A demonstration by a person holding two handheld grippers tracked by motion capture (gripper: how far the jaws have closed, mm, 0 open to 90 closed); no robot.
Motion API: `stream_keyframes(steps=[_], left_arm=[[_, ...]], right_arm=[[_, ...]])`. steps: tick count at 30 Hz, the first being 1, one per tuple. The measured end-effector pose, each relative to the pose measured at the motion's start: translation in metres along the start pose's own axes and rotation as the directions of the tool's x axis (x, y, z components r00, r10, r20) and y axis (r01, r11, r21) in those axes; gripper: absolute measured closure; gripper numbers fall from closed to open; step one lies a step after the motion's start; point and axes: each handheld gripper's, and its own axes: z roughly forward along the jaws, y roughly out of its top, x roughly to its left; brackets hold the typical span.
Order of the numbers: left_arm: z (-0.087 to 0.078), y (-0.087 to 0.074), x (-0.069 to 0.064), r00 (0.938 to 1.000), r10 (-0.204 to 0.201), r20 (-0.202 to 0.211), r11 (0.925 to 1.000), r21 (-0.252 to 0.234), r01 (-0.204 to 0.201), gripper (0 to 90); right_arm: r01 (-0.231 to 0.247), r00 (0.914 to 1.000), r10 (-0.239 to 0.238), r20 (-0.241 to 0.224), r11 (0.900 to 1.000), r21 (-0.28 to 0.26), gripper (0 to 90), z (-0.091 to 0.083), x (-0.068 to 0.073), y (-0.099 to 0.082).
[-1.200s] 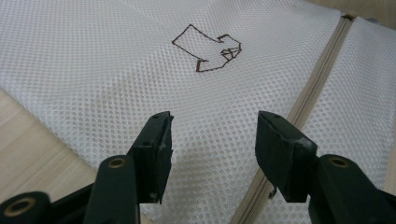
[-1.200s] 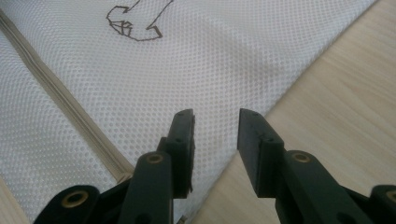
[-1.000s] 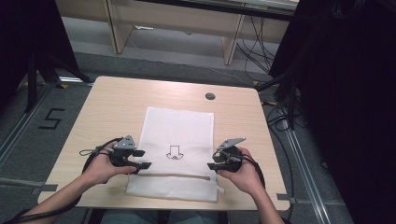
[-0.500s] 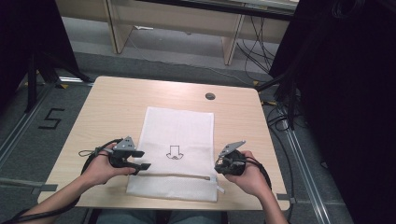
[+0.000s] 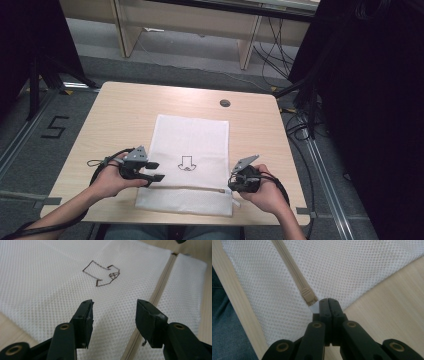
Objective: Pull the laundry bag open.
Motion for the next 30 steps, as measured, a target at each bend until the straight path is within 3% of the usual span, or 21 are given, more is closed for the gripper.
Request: stream_keyframes(steps=[8, 11, 14, 17, 20, 24, 27, 29, 30], left_arm=[[0.019, 0.026, -0.023, 0.9948, 0.052, 0.088, 0.9986, -0.006, -0.052, 50.1], [0.031, 0.037, -0.031, 0.9899, 0.084, 0.114, 0.9964, -0.008, -0.084, 50.2], [0.039, 0.047, -0.039, 0.9836, 0.076, 0.163, 0.9971, -0.020, -0.074, 52.8], [0.050, 0.058, -0.050, 0.9774, 0.109, 0.181, 0.9940, -0.024, -0.107, 55.1], [0.059, 0.064, -0.057, 0.9716, 0.144, 0.188, 0.9893, -0.006, -0.146, 57.4], [0.075, 0.071, -0.064, 0.9628, 0.171, 0.209, 0.9844, 0.003, -0.176, 60.4], [0.083, 0.074, -0.068, 0.9645, 0.164, 0.207, 0.9850, 0.018, -0.172, 62.4], [0.089, 0.076, -0.071, 0.9634, 0.180, 0.199, 0.9810, 0.038, -0.191, 63.9], [0.091, 0.077, -0.073, 0.9640, 0.176, 0.200, 0.9812, 0.045, -0.188, 64.5]], right_arm=[[-0.078, 0.9967, 0.078, -0.022, 0.9970, -0.002, 90.0, -0.001, 0.002, -0.003], [-0.112, 0.9933, 0.112, -0.027, 0.9937, 0.006, 90.0, 0.001, -0.001, -0.004], [-0.148, 0.9882, 0.149, -0.037, 0.9889, 0.009, 90.0, 0.004, -0.003, -0.004], [-0.214, 0.9747, 0.215, -0.062, 0.9767, 0.015, 90.0, 0.004, -0.005, -0.003], [-0.237, 0.9683, 0.239, -0.072, 0.9710, 0.028, 90.0, 0.007, -0.005, -0.001], [-0.230, 0.9701, 0.233, -0.067, 0.9719, 0.050, 90.0, 0.013, -0.004, 0.000], [-0.232, 0.9695, 0.236, -0.065, 0.9707, 0.062, 90.0, 0.015, -0.003, 0.001], [-0.239, 0.9678, 0.243, -0.065, 0.9686, 0.069, 90.0, 0.017, -0.004, 0.000], [-0.252, 0.9645, 0.257, -0.061, 0.9644, 0.082, 90.0, 0.019, -0.005, 0.000]])
